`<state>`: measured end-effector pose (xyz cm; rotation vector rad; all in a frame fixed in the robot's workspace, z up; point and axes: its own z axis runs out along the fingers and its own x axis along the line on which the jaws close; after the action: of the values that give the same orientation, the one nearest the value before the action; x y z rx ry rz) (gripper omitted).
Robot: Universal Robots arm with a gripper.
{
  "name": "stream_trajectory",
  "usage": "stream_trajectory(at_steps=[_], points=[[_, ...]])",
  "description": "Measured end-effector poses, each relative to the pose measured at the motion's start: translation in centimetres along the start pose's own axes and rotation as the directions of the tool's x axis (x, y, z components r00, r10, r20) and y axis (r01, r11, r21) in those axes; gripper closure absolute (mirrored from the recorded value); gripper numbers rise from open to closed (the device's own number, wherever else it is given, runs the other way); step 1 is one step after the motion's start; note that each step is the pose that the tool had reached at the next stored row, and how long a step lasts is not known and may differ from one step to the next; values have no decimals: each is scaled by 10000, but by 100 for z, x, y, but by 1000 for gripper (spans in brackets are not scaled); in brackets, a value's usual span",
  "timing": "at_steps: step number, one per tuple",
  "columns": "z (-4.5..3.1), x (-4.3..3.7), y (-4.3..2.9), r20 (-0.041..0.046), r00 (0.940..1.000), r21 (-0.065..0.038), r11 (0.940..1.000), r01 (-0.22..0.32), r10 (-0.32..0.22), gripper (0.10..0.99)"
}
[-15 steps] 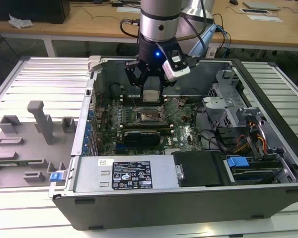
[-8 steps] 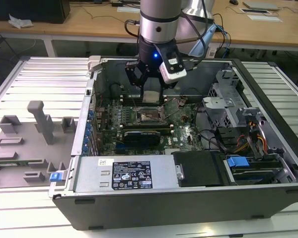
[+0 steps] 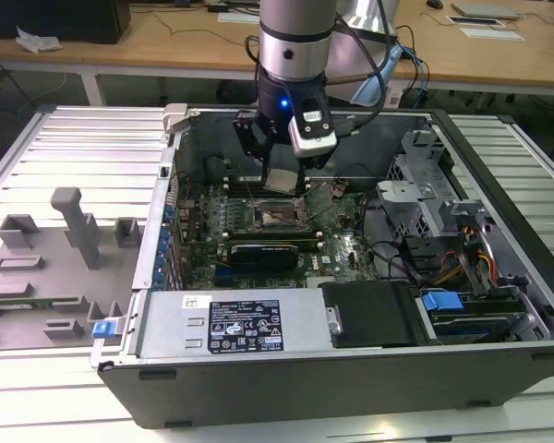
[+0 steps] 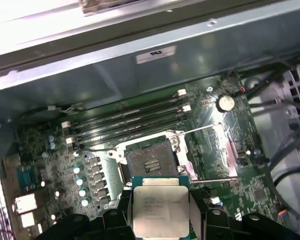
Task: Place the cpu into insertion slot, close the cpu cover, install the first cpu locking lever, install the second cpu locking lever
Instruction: 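Place the cpu into insertion slot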
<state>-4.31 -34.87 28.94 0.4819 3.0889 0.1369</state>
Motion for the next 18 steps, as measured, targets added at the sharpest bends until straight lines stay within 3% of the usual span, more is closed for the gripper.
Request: stream_trajectory(at_steps=[5, 7, 8, 11, 13, 15, 17, 18], points=[[3, 0, 0, 70, 9968, -4, 9968, -793, 793, 545], [5, 0, 0, 100, 9935, -7, 9936, -1133, 1133, 545], [7, 0, 0, 131, 9889, -12, 9890, -1481, 1481, 545], [14, 0, -1, 231, 9649, -34, 9652, -2615, 2615, 545], [16, 0, -1, 265, 9536, -44, 9540, -2998, 2999, 545], [19, 0, -2, 307, 9370, -60, 9375, -3480, 3480, 545], [24, 0, -2, 374, 9048, -88, 9056, -4241, 4241, 545], [25, 0, -2, 387, 8981, -95, 8989, -4380, 4380, 545]])
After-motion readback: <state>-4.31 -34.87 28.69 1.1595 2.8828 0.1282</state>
